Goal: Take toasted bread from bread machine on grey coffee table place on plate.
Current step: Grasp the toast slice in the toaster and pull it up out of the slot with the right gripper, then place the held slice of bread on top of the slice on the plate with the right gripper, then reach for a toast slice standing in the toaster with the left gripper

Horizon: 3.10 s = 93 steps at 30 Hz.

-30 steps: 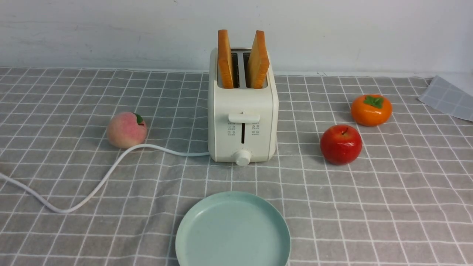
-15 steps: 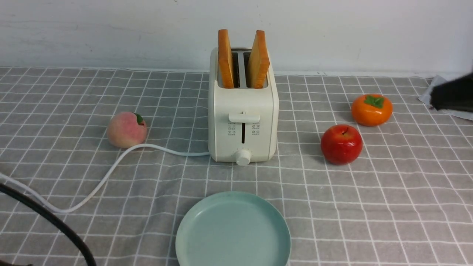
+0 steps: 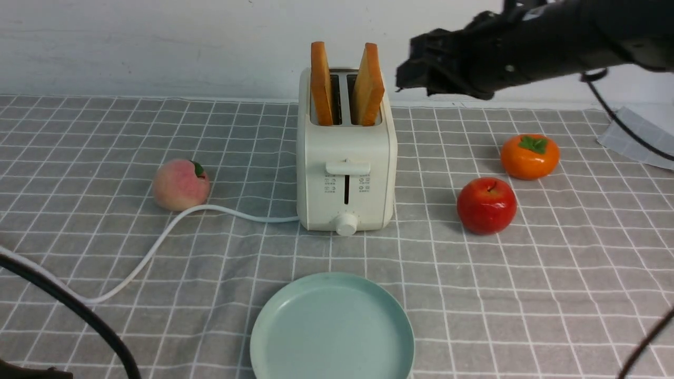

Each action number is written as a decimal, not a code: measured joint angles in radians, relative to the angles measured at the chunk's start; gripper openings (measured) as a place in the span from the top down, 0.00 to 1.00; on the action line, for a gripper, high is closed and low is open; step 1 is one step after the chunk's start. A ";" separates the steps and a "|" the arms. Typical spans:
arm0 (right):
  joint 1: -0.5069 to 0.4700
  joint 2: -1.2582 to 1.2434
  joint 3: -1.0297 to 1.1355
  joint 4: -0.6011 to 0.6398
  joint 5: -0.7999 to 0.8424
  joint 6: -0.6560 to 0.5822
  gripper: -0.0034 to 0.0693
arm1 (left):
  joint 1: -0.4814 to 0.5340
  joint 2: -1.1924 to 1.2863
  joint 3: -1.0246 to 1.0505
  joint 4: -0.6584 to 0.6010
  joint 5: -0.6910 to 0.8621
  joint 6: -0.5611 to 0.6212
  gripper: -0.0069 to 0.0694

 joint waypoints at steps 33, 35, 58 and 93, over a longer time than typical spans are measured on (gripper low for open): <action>-0.077 -0.173 -0.318 -0.131 0.676 -0.009 0.82 | 0.000 0.000 0.006 -0.003 -0.027 0.004 0.93; -0.076 -0.187 -0.275 -0.116 0.682 -0.010 0.82 | 0.000 0.000 0.008 -0.003 -0.034 0.004 0.93; 0.016 0.084 0.398 0.508 0.567 -0.544 0.82 | 0.000 0.000 0.010 -0.003 -0.039 0.004 0.93; 0.016 -0.501 0.102 -0.325 0.683 0.120 0.79 | 0.000 0.525 -0.485 -0.121 -0.099 0.090 0.93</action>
